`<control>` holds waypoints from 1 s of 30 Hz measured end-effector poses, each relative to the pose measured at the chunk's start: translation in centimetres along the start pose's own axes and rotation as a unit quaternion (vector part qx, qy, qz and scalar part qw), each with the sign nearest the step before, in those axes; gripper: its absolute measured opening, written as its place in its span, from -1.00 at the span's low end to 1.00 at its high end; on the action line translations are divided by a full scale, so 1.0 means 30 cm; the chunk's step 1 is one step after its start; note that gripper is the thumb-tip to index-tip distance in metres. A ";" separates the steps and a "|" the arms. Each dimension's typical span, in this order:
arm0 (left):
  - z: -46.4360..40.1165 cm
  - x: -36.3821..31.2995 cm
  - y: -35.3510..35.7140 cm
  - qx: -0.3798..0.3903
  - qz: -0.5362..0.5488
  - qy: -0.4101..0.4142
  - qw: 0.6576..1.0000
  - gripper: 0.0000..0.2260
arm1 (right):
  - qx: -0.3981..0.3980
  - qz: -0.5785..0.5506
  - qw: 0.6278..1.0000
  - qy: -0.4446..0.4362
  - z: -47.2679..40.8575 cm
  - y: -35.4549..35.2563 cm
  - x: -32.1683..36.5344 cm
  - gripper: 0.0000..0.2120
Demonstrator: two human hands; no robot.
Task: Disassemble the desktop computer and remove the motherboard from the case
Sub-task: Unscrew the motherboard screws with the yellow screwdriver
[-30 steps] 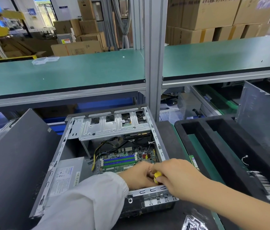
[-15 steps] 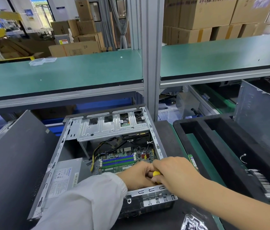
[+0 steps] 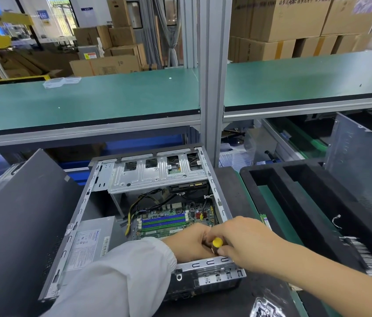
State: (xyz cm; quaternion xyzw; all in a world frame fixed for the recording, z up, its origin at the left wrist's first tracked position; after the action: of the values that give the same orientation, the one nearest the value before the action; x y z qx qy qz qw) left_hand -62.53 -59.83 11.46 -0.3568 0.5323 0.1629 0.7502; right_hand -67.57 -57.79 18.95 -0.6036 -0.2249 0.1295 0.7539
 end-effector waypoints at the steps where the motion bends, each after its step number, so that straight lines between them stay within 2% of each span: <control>1: -0.001 0.001 0.003 0.004 0.004 -0.001 1.000 -0.83 | -0.009 0.003 1.000 0.002 0.000 -0.009 0.003 -0.80; 4: 0.000 0.004 0.006 0.007 0.021 -0.001 1.000 -0.90 | -0.020 0.067 0.997 0.013 -0.013 -0.007 0.006 -0.73; 7: 0.005 -0.006 -0.005 -0.006 0.007 0.005 1.000 -0.99 | 0.013 0.069 0.998 -0.004 -0.018 0.019 0.016 -0.83; 9: 0.002 -0.011 -0.013 -0.017 -0.016 0.009 1.000 -0.93 | 0.024 0.046 0.998 -0.019 -0.011 0.020 0.020 -0.78; 11: 0.000 -0.006 -0.008 -0.016 -0.009 0.001 1.000 -0.86 | 0.001 0.037 0.999 -0.009 -0.008 -0.004 0.018 -0.85; 14: 0.005 -0.003 0.004 0.000 0.018 -0.009 1.000 -0.93 | -0.034 0.084 0.996 0.009 -0.020 -0.018 0.008 -0.69; 17: 0.003 0.000 0.004 0.005 0.006 -0.014 1.000 -0.87 | 0.006 0.057 0.998 0.001 -0.025 0.008 0.013 -0.82; 20: 0.001 -0.004 -0.004 -0.003 -0.016 -0.006 1.000 -0.73 | 0.016 0.006 1.000 -0.008 -0.016 0.005 0.017 -0.83; 23: 0.004 -0.005 0.012 0.017 0.003 -0.009 1.000 -0.74 | -0.020 0.065 0.998 0.003 -0.019 -0.009 0.017 -0.68; 25: 0.006 -0.006 0.006 0.009 0.002 -0.009 1.000 -0.77 | -0.007 0.081 0.997 -0.002 -0.025 0.010 0.023 -0.72; 27: 0.002 0.005 -0.004 -0.002 -0.003 -0.007 1.000 -0.91 | 0.010 0.052 0.999 -0.008 -0.023 0.019 0.023 -0.80; 30: 0.000 0.001 -0.003 -0.002 -0.002 -0.002 1.000 -0.89 | -0.003 0.042 0.999 0.000 -0.019 0.008 0.015 -0.76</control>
State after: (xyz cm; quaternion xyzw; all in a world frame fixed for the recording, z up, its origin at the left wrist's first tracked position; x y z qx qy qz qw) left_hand -62.45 -59.90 11.47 -0.3591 0.5300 0.1629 0.7508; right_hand -66.86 -58.01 18.72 -0.6145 -0.2000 0.1602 0.7461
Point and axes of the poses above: each hand's wrist, its own z-axis away from the middle knuckle, its own y-axis out of the palm, x = y × z, the point moved 9 cm from there along -z, towards the middle knuckle, and after that the axes turned 3 degrees about y, right-handed, at the moved point
